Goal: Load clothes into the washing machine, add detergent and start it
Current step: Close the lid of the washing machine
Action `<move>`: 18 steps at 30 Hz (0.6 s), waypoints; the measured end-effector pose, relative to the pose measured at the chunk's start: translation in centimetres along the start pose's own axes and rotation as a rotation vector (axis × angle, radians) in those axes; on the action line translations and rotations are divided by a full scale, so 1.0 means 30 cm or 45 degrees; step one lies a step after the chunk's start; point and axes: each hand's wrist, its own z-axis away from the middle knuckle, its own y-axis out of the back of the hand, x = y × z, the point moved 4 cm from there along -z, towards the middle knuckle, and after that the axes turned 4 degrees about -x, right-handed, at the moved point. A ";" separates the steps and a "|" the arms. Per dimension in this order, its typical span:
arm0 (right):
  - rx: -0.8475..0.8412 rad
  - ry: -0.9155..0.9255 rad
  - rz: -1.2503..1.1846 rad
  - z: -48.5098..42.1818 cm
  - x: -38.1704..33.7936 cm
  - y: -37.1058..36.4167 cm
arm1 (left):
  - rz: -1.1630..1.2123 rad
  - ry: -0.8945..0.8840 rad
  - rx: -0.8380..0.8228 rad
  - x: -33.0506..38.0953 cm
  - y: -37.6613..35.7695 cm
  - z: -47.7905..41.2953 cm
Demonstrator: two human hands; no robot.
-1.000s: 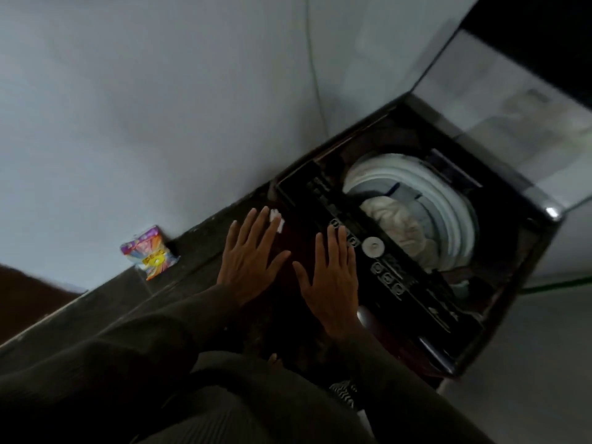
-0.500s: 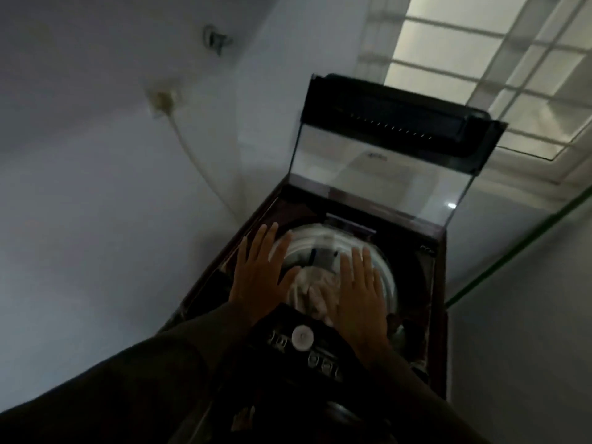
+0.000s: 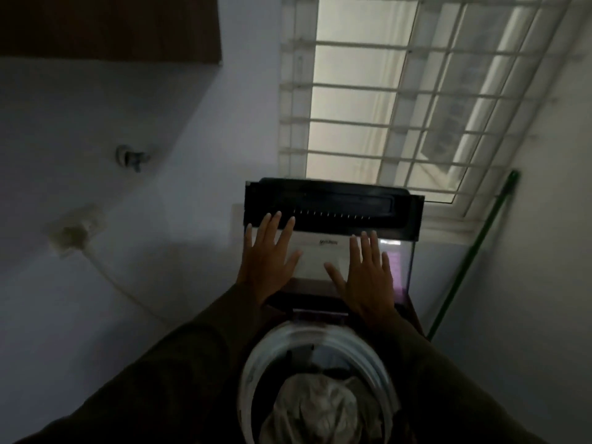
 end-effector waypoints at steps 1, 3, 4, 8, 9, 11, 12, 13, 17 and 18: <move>-0.026 -0.031 -0.019 -0.040 0.002 0.010 | -0.011 -0.019 -0.019 -0.013 0.007 -0.043; -0.015 -0.086 -0.049 -0.115 0.007 0.033 | -0.028 -0.040 -0.046 -0.034 0.017 -0.134; 0.008 -0.101 -0.053 -0.152 0.013 0.043 | -0.024 -0.046 -0.035 -0.041 0.021 -0.179; -0.009 -0.136 -0.075 -0.317 0.050 0.064 | -0.055 -0.092 0.067 -0.057 0.035 -0.360; -0.005 -0.148 -0.077 -0.359 0.059 0.072 | -0.067 -0.113 0.100 -0.058 0.034 -0.406; 0.028 -0.170 -0.078 -0.440 0.075 0.087 | -0.049 -0.120 0.134 -0.062 0.028 -0.495; 0.045 -0.171 -0.070 -0.479 0.081 0.095 | -0.028 -0.120 0.136 -0.062 0.022 -0.535; 0.052 -0.166 -0.060 -0.514 0.084 0.102 | -0.010 -0.125 0.129 -0.062 0.014 -0.569; 0.012 -0.117 -0.024 -0.635 0.093 0.107 | 0.003 -0.098 -0.017 -0.075 -0.033 -0.686; 0.001 -0.099 -0.008 -0.657 0.093 0.102 | -0.007 -0.069 -0.080 -0.081 -0.047 -0.705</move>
